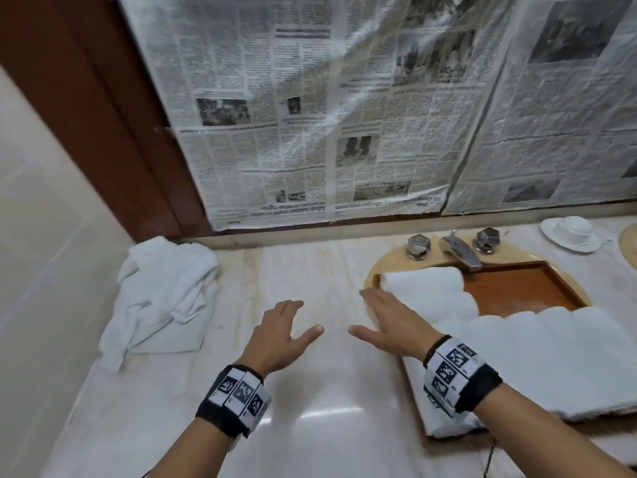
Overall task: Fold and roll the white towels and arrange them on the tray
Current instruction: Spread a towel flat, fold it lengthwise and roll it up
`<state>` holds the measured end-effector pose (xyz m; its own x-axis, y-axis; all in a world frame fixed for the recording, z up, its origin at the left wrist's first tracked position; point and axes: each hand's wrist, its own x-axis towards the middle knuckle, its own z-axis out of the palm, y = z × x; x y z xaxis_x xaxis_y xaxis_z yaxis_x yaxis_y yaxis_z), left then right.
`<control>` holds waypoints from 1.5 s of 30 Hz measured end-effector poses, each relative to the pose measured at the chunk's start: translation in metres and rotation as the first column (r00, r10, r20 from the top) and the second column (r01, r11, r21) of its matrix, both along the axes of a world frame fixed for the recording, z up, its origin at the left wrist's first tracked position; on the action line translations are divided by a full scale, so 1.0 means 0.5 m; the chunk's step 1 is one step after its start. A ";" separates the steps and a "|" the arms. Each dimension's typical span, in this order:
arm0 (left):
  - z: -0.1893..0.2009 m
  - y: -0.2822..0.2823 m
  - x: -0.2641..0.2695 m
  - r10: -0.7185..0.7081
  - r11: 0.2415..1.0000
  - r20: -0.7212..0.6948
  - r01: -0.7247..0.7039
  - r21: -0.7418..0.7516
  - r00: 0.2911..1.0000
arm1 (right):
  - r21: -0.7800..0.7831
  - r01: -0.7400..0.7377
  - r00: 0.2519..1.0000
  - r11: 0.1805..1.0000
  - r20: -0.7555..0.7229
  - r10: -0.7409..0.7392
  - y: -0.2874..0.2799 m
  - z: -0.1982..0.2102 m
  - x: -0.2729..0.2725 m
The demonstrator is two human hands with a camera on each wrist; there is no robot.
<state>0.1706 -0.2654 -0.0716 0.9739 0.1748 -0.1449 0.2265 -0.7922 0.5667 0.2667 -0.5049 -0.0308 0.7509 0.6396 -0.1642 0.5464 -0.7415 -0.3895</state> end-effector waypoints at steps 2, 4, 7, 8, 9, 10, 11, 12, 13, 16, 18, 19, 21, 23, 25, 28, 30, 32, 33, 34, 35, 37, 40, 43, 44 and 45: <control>0.000 0.043 -0.048 0.024 0.999 -0.013 -0.024 0.029 1.000 | 0.001 -0.049 0.998 0.999 0.026 0.049 0.054 -0.011 -0.034; -0.001 0.085 -0.091 0.058 0.997 -0.038 -0.056 0.044 0.998 | 0.006 -0.090 0.995 0.996 0.044 0.090 0.107 -0.023 -0.061; -0.002 0.143 -0.139 0.116 0.993 -0.058 -0.114 0.035 0.992 | 0.004 -0.137 0.990 0.991 0.031 0.137 0.179 -0.037 -0.092; -0.002 0.161 -0.152 0.136 0.990 -0.058 -0.134 0.037 0.989 | 0.007 -0.155 0.987 0.988 0.033 0.155 0.201 -0.040 -0.099; -0.002 0.178 -0.162 0.157 0.987 -0.058 -0.155 0.044 0.986 | 0.008 -0.171 0.985 0.985 0.032 0.170 0.222 -0.043 -0.104; -0.002 0.195 -0.171 0.181 0.983 -0.058 -0.178 0.053 0.982 | 0.012 -0.188 0.982 0.982 0.030 0.187 0.242 -0.045 -0.107; -0.004 0.210 -0.179 0.207 0.977 -0.058 -0.203 0.061 0.977 | 0.016 -0.202 0.979 0.979 0.021 0.202 0.262 -0.047 -0.109; -0.005 0.225 -0.185 0.233 0.971 -0.057 -0.229 0.067 0.971 | 0.021 -0.216 0.976 0.976 0.011 0.215 0.280 -0.051 -0.109; -0.007 0.239 -0.190 0.257 0.965 -0.056 -0.253 0.073 0.965 | 0.028 -0.231 0.973 0.973 0.004 0.231 0.298 -0.055 -0.108; -0.016 0.278 -0.199 0.334 0.941 -0.065 -0.329 0.078 0.940 | 0.049 -0.282 0.959 0.958 -0.011 0.283 0.348 -0.066 -0.095; -0.022 0.301 -0.202 0.375 0.926 -0.071 -0.370 0.079 0.924 | 0.057 -0.308 0.951 0.950 -0.022 0.310 0.379 -0.074 -0.082; -0.025 0.311 -0.202 0.390 0.920 -0.075 -0.385 0.080 0.918 | 0.062 -0.319 0.947 0.946 -0.026 0.321 0.394 -0.079 -0.075; -0.035 0.330 -0.198 0.415 0.909 -0.084 -0.408 0.087 0.906 | 0.072 -0.337 0.940 0.939 -0.039 0.340 0.421 -0.090 -0.059; -0.043 0.347 -0.191 0.427 0.903 -0.094 -0.419 0.093 0.900 | 0.077 -0.345 0.935 0.935 -0.057 0.350 0.446 -0.101 -0.044; -0.053 0.367 -0.180 0.435 0.899 -0.099 -0.425 0.107 0.895 | 0.078 -0.353 0.931 0.932 -0.071 0.358 0.473 -0.108 -0.028; -0.065 0.400 -0.158 0.455 0.886 -0.088 -0.442 0.137 0.886 | 0.080 -0.365 0.926 0.927 -0.071 0.371 0.516 -0.118 -0.004; -0.071 0.425 -0.141 0.481 0.873 -0.066 -0.471 0.129 0.874 | 0.080 -0.374 0.923 0.924 -0.067 0.380 0.549 -0.126 0.012; -0.077 0.455 -0.120 0.502 0.860 -0.033 -0.495 0.122 0.864 | 0.090 -0.377 0.922 0.922 -0.060 0.383 0.586 -0.132 0.030; -0.078 0.470 -0.108 0.511 0.854 -0.022 -0.505 0.125 0.859 | 0.098 -0.376 0.922 0.922 -0.055 0.382 0.606 -0.135 0.039; -0.081 0.485 -0.098 0.522 0.848 -0.016 -0.516 0.124 0.853 | 0.104 -0.372 0.924 0.922 -0.053 0.379 0.626 -0.137 0.048; -0.086 0.498 -0.088 0.535 0.840 -0.015 -0.530 0.113 0.845 | 0.109 -0.369 0.925 0.923 -0.051 0.376 0.646 -0.140 0.056; -0.101 0.520 -0.070 0.565 0.825 -0.017 -0.563 0.056 0.825 | 0.119 -0.364 0.928 0.924 -0.044 0.371 0.683 -0.144 0.068; -0.124 0.543 -0.054 0.577 0.817 0.035 -0.576 -0.029 0.816 | 0.137 -0.372 0.926 0.918 -0.016 0.378 0.730 -0.151 0.076; -0.126 0.552 -0.056 0.548 0.835 0.143 -0.549 -0.041 0.824 | 0.162 -0.394 0.917 0.905 0.010 0.398 0.758 -0.159 0.074; -0.123 0.550 -0.063 0.525 0.850 0.183 -0.525 -0.051 0.831 | 0.179 -0.412 0.909 0.893 0.018 0.416 0.762 -0.162 0.072; -0.117 0.547 -0.071 0.495 0.866 0.222 -0.496 -0.053 0.840 | 0.203 -0.439 0.896 0.875 0.026 0.444 0.765 -0.164 0.070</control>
<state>0.1350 0.0081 -0.1302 0.7629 0.6431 0.0663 0.4595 -0.6116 0.6440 0.3016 -0.1222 -0.1128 0.3805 0.9247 -0.0117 0.7888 -0.3311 -0.5178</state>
